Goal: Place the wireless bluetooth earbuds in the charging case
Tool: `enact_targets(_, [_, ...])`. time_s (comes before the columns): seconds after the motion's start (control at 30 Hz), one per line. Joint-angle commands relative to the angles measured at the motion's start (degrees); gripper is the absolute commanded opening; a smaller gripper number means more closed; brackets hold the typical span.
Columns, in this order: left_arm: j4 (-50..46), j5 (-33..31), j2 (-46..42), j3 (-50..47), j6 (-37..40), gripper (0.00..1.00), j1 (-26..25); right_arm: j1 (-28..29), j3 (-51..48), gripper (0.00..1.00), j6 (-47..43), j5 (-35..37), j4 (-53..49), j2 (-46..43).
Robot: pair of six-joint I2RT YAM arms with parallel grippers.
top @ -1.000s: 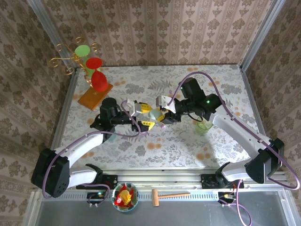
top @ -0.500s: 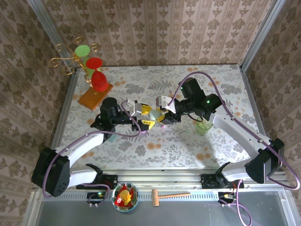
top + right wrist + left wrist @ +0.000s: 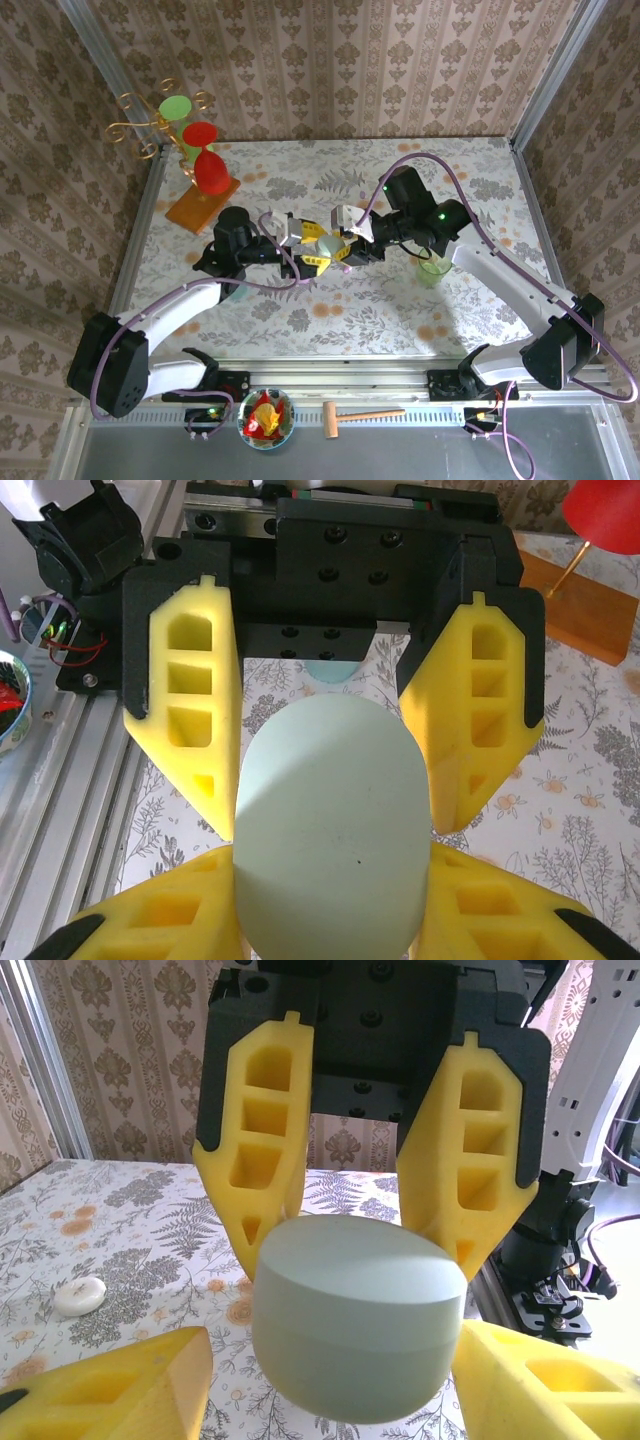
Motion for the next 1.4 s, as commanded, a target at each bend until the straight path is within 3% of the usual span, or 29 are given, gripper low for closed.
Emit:
enact_targets(0.0, [1.5, 1.4, 0.4, 1.9, -0.9, 0.64, -0.4, 0.5, 2.4, 0.34, -1.5, 1.0, -2.3, 0.2])
enact_targets(0.23, [1.2, 1.3, 0.9, 2.1, -1.1, 0.58, -0.4, 0.8, 2.3, 0.33, -1.7, 1.1, -2.7, 0.2])
enact_targets(0.6, [1.0, 1.4, 1.2, 2.3, -1.1, 0.64, -0.5, 0.9, 3.0, 0.33, -1.7, 1.5, -3.3, 0.8])
enact_targets(1.2, [0.3, 1.9, 1.4, 2.4, -0.9, 0.61, -0.6, 1.0, 3.7, 0.32, -2.0, 2.0, -3.7, 2.3])
enact_targets(1.37, [0.1, 1.7, 1.3, 2.2, -0.6, 0.69, -0.7, 1.0, 2.4, 0.32, -1.4, 1.2, -1.7, 1.6])
